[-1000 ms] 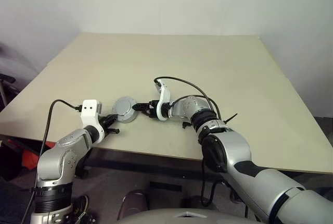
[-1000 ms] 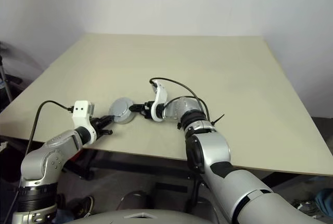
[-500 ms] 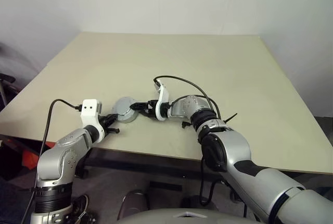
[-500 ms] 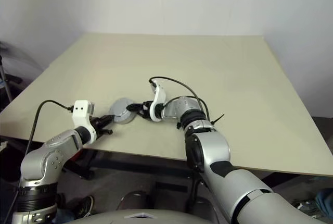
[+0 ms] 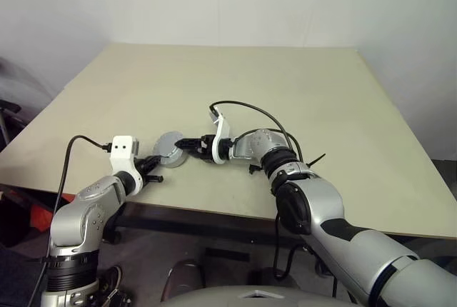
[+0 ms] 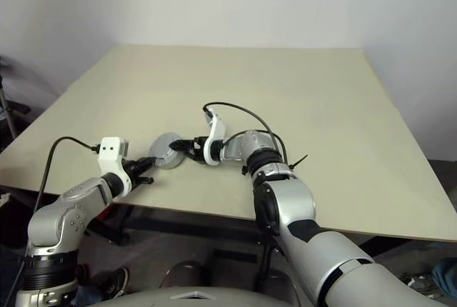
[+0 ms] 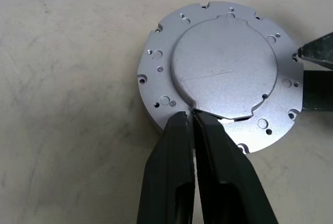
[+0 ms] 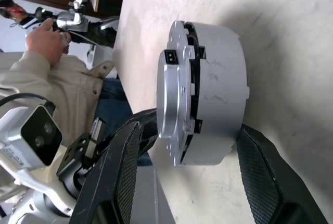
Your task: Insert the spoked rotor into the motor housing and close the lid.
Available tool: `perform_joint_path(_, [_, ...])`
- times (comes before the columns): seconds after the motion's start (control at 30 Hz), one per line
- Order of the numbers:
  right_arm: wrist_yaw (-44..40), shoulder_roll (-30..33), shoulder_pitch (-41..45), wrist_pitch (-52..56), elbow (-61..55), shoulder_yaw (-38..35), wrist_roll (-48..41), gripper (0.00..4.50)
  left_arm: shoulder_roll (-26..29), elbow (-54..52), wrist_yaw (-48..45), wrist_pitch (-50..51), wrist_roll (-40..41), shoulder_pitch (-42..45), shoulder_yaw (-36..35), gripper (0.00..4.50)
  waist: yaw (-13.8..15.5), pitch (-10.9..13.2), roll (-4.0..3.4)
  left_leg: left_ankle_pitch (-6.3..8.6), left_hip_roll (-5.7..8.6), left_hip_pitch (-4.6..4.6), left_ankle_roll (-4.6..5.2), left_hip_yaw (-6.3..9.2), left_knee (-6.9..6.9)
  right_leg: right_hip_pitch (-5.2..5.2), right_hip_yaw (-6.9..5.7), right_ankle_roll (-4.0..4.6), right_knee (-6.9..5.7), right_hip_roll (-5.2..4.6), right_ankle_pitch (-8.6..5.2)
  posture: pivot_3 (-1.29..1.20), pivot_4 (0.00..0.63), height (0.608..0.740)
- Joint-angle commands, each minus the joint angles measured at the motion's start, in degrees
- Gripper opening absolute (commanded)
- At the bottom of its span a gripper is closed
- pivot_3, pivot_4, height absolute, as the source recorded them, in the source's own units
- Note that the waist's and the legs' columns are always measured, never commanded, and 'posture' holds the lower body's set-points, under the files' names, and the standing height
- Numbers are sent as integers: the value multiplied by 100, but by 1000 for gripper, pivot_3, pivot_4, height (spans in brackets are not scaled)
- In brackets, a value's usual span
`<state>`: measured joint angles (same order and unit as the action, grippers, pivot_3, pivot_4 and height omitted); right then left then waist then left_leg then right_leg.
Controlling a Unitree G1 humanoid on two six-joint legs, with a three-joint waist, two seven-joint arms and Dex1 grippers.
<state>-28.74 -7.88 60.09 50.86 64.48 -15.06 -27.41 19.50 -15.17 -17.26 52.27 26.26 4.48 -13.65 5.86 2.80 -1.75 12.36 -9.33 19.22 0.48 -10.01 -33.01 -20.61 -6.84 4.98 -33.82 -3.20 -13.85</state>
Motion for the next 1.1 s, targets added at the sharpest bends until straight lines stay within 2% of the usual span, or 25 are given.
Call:
perform_joint_path(0.03, [16,-930,333,-174,-75,-24,-137,3215,-9,205,33,172,-50,-98,169,215,0,0,0,0,0,0,0,0,0,0,0,0,0,0,0,0,0,740])
perform_joint_path(0.07, [26,-938,336,-192,-67,-18,-134,3215,-9,200,35,174,-50,-100,168,215,0,1,1,0,0,0,0,0,0,0,0,0,0,0,0,0,0,740])
perform_joint_path(0.17, [49,-942,340,-245,-45,-34,-150,2678,-9,183,47,176,-52,-110,159,215,0,4,2,0,0,0,0,0,1,0,0,0,2,0,0,0,0,740])
perform_joint_path(0.33, [11,-915,369,-247,-27,-16,-149,1088,-20,204,55,154,-61,-94,157,215,1,15,1,0,0,4,0,0,3,-4,0,0,3,0,0,0,0,740])
perform_joint_path(0.83, [221,-780,436,-342,83,-210,-233,1057,-33,288,-2,-10,-69,-17,166,215,4,16,1,0,0,3,0,-1,6,-2,0,0,3,0,0,0,0,740])
perform_joint_path(1.1, [478,-552,534,-521,265,-524,-363,1057,-542,122,-13,-216,717,262,-627,215,6,48,34,-2,-1,28,-3,-1,6,-18,0,0,2,0,0,0,0,740])
